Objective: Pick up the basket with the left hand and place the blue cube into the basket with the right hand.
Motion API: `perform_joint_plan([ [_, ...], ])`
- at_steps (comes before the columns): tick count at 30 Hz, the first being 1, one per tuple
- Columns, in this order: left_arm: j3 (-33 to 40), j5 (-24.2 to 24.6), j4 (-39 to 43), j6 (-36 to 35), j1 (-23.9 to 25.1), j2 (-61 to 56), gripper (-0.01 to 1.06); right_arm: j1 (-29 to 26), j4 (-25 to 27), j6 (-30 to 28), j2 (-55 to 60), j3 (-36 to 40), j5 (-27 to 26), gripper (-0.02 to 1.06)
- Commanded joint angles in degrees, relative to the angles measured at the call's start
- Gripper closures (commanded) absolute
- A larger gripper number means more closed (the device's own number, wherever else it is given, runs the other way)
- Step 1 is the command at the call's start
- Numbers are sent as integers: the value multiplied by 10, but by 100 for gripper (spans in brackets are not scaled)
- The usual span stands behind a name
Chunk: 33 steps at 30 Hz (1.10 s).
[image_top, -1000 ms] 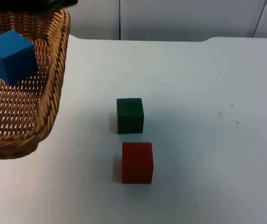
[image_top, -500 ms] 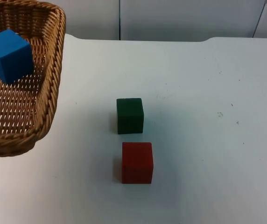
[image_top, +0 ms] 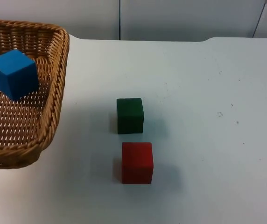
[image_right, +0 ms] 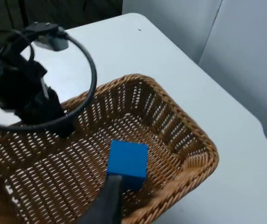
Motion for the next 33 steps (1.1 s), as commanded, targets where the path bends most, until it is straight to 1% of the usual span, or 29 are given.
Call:
perform_joint_plan([
  [1, 0, 4, -42, 22, 2, 6, 105, 1, 26, 10, -73, 160, -144, 6],
  [2, 0, 4, -42, 22, 2, 6, 105, 1, 26, 10, -73, 160, -144, 6],
  [4, 0, 4, -52, 35, 2, 11, 105, 1, 38, 10, -121, 254, -191, 6],
  [5, 0, 4, -54, 37, 2, 15, 105, 1, 38, 10, -140, 293, -203, 6],
  [6, 0, 4, -54, 37, 2, 15, 105, 1, 38, 10, -140, 293, -203, 6],
  [9, 0, 4, -75, 60, 2, 31, 105, 1, 38, 10, -212, 388, -213, 6],
  [10, 0, 4, -76, 65, 2, 40, 105, 1, 38, 12, -234, 406, -213, 6],
  [11, 0, 4, -76, 65, 2, 40, 105, 1, 38, 12, -234, 406, -213, 6],
  [14, 0, 4, -79, 66, 2, 63, 105, 1, 38, 17, -295, 456, -213, 6],
  [15, 0, 4, -79, 66, 2, 63, 105, 1, 38, 17, -295, 456, -213, 6],
  [19, 0, 4, -89, 83, 2, 103, 105, 1, 38, 26, -391, 509, -210, 6],
  [20, 0, 4, -89, 83, 2, 103, 105, 1, 38, 26, -391, 509, -210, 6],
  [25, 0, 5, -150, 147, 2, 132, 105, 1, 38, 26, -489, 551, -204, 6],
  [26, 0, 5, -150, 147, 2, 132, 105, 1, 38, 26, -489, 551, -204, 6],
  [29, 0, 0, -180, 193, 2, 142, 105, 1, 38, 26, -533, 563, -186, 6],
  [31, 0, -2, -187, 198, 2, 143, 105, 1, 38, 26, -543, 563, -176, 6],
  [33, 0, -14, -198, 207, 2, 143, 105, 1, 38, 26, -561, 563, -161, 6],
])
